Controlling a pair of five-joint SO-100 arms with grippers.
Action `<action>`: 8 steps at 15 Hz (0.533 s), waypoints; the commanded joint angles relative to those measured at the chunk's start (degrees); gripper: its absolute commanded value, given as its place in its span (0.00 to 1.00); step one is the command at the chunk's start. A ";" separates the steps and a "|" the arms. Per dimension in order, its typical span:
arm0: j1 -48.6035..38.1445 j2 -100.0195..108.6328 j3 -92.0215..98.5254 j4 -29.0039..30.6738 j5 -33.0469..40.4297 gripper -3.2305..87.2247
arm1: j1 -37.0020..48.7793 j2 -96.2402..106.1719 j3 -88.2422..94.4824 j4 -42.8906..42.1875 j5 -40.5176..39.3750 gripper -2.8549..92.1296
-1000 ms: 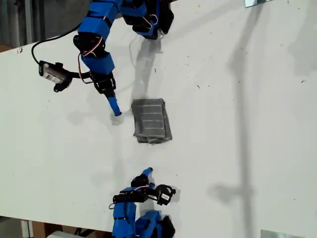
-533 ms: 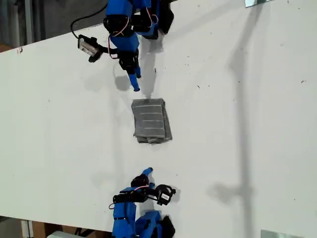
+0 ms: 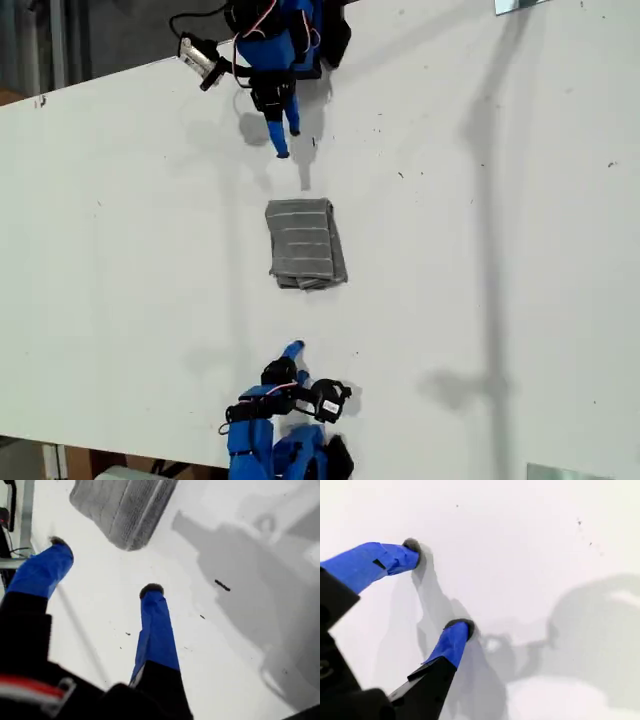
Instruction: Grasp corners of a square towel and fold twice.
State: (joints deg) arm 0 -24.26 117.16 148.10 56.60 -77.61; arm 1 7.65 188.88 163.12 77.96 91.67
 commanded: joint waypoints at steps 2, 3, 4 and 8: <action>-1.41 14.59 6.94 0.70 -0.53 0.34 | -5.01 -0.26 -0.44 5.01 7.29 0.28; -1.05 20.13 9.23 2.64 -1.85 0.34 | -7.82 -0.26 -0.44 4.92 7.73 0.28; -0.35 28.56 12.13 5.36 -3.16 0.34 | -10.72 -0.26 -0.09 4.39 8.44 0.28; 5.01 77.17 21.36 24.17 -9.49 0.33 | -19.78 -0.26 -0.53 4.75 9.58 0.27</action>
State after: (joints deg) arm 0 -21.80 181.23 169.45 76.46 -84.81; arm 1 -10.99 188.88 163.48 82.27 100.99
